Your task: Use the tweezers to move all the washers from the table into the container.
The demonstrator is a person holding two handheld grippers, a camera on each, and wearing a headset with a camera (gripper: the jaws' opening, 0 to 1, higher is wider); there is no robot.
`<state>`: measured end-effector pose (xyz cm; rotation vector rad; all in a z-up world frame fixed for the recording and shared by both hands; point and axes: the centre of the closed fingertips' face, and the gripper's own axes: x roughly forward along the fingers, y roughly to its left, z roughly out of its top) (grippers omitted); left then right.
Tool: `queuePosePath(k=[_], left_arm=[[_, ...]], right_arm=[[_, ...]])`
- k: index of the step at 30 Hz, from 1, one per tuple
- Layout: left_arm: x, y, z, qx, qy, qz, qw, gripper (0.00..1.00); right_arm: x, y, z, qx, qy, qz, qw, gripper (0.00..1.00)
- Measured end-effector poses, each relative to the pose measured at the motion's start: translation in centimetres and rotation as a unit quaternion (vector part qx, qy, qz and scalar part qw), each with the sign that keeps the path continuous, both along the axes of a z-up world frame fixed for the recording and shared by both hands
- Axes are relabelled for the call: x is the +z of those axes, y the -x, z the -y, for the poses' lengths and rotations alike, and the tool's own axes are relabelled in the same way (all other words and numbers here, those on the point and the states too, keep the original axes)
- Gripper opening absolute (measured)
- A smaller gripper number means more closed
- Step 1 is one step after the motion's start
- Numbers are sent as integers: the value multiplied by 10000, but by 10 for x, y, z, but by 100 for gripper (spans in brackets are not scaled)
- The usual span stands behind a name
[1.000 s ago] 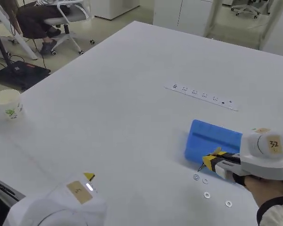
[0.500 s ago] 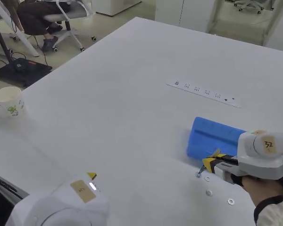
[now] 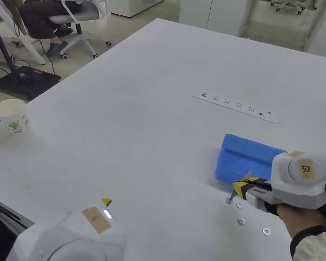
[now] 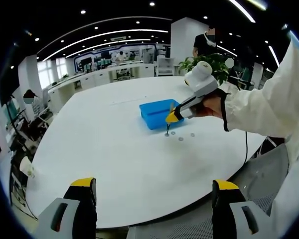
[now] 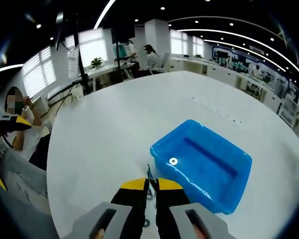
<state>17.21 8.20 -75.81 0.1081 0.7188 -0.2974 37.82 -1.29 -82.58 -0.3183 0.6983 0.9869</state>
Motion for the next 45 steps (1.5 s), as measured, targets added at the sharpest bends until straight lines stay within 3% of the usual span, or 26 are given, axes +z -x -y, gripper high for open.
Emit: queuePosePath(k=[9,21,45], left_arm=[[1,0,1,-22,-21,12,10000,99],[4,1,1,-32,-40,66,10000,99],[6,-5,3,-148,-111,121,9998,99]], right_arm=[[0,1,0,26,36,82,10000,2],[3,0,1,-19,94,-38,9999,1],[46,8,-1,-4,-238,110,9997,1]])
